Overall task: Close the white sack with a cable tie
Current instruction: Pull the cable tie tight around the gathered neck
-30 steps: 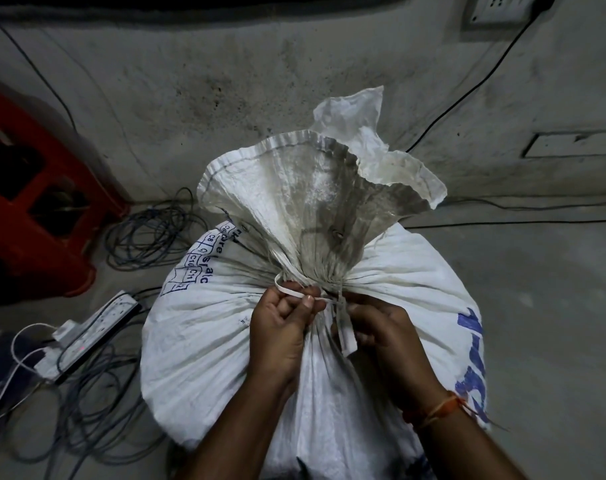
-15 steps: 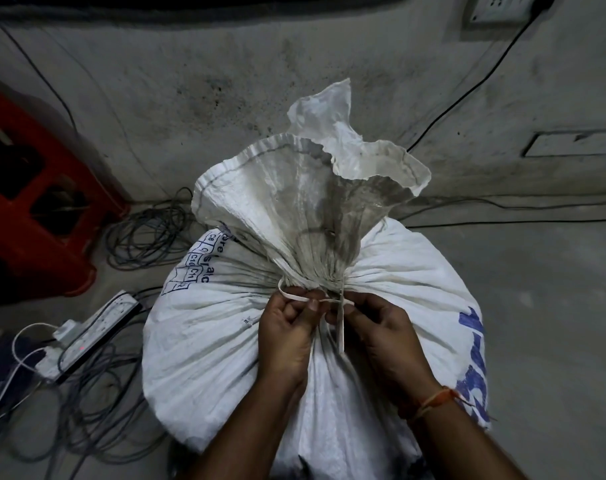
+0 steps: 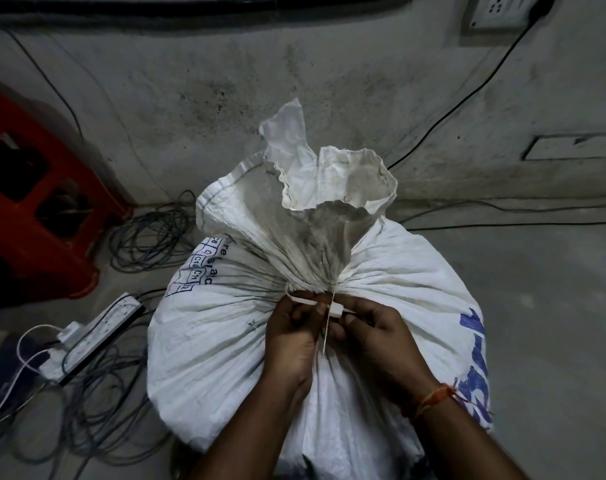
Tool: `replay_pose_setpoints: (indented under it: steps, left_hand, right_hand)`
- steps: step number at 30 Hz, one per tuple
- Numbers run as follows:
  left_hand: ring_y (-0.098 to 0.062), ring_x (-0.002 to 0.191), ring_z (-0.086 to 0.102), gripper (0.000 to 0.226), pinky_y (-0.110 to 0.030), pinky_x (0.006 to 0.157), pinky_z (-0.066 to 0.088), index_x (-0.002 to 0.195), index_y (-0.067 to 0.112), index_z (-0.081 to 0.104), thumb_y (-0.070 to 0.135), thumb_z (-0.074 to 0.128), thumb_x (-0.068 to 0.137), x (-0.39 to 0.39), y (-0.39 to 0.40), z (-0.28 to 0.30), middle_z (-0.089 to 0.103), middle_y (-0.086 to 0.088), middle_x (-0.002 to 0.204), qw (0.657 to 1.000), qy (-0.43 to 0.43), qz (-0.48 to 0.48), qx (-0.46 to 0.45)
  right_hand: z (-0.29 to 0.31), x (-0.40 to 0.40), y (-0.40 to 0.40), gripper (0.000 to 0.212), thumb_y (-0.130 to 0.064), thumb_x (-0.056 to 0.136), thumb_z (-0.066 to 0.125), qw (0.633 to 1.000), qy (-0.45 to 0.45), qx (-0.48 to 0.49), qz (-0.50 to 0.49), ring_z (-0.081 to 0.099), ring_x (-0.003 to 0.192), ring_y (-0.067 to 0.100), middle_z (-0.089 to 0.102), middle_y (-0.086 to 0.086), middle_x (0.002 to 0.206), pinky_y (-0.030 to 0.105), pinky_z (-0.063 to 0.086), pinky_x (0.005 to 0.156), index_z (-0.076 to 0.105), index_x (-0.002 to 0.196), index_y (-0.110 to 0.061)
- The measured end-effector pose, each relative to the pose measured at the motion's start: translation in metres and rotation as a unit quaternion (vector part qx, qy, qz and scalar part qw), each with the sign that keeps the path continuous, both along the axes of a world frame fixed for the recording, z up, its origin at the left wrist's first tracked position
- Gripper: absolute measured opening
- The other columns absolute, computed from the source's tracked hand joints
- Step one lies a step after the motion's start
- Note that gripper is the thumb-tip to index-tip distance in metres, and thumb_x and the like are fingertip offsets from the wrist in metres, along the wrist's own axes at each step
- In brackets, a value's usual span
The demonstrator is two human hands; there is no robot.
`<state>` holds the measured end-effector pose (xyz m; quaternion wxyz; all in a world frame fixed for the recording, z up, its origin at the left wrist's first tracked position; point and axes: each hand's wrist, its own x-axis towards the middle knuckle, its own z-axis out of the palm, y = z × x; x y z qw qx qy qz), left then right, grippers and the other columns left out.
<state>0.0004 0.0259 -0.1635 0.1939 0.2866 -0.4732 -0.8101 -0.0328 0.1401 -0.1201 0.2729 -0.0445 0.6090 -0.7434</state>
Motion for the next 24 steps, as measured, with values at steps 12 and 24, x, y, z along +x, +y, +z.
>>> replay_pose_setpoints:
  steps: [12, 24]
  left_hand:
    - [-0.024, 0.095, 0.072, 0.061, -0.043, 0.085, 0.060, 0.107, 0.023, 0.055, 0.061, 0.080, 0.067, 0.015, -0.015, 0.027, 0.075, 0.001, 0.098, 0.928, -0.241, 0.001, -0.283]
    - [-0.013, 0.080, 0.073, 0.003, -0.021, 0.070, 0.047, 0.083, 0.018, 0.076, 0.019, 0.078, 0.082, 0.017, -0.014, 0.019, 0.078, 0.005, 0.080, 0.853, -0.152, -0.084, -0.492]
  right_hand:
    - [-0.007, -0.002, 0.004, 0.008, -0.022, 0.080, 0.071, 0.922, 0.212, 0.316, -0.070, 0.070, 0.064, 0.013, 0.072, -0.003, 0.064, 0.039, 0.057, 0.069, 0.071, 0.073, -0.022]
    - [-0.005, -0.013, 0.012, 0.010, -0.021, 0.086, 0.071, 0.892, 0.221, 0.392, -0.037, 0.068, 0.083, 0.020, 0.075, -0.001, 0.080, 0.031, 0.045, 0.069, 0.069, 0.077, -0.021]
